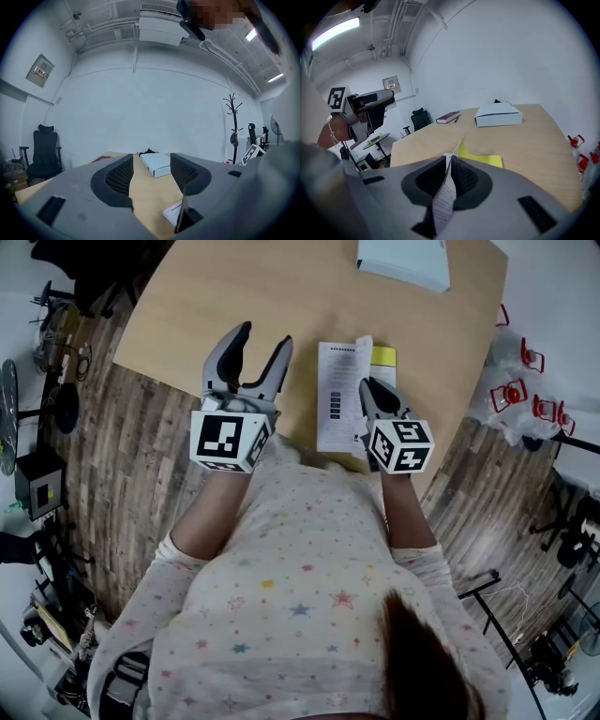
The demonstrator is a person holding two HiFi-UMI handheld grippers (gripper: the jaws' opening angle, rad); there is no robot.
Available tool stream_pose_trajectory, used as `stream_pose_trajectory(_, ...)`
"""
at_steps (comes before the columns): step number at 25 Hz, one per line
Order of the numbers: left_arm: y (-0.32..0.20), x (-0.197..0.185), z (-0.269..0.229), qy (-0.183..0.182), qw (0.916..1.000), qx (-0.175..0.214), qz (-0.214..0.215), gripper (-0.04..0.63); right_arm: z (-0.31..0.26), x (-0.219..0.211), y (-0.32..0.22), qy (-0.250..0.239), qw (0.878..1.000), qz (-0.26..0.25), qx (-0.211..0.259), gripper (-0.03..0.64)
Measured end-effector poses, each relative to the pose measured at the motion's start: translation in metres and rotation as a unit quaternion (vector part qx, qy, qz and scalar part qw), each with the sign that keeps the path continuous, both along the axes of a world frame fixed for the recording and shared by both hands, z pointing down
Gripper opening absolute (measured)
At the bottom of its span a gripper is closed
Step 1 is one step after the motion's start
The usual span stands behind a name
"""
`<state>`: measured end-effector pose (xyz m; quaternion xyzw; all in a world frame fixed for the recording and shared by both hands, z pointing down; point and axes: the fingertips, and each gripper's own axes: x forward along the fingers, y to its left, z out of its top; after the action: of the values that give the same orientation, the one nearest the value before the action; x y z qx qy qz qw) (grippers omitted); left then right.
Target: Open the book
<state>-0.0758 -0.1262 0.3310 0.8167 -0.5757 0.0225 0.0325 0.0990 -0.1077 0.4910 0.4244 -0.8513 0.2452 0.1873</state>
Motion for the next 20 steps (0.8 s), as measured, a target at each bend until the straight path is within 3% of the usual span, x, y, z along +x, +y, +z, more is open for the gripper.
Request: stream_pose_trajectory(20, -0.013, 0.038, 0.005, -0.004, 0.9996, -0.006, 0.028, 0.236, -0.009, 0.056, -0.005, -0.017, 0.999, 0.037, 0.000, 0.026)
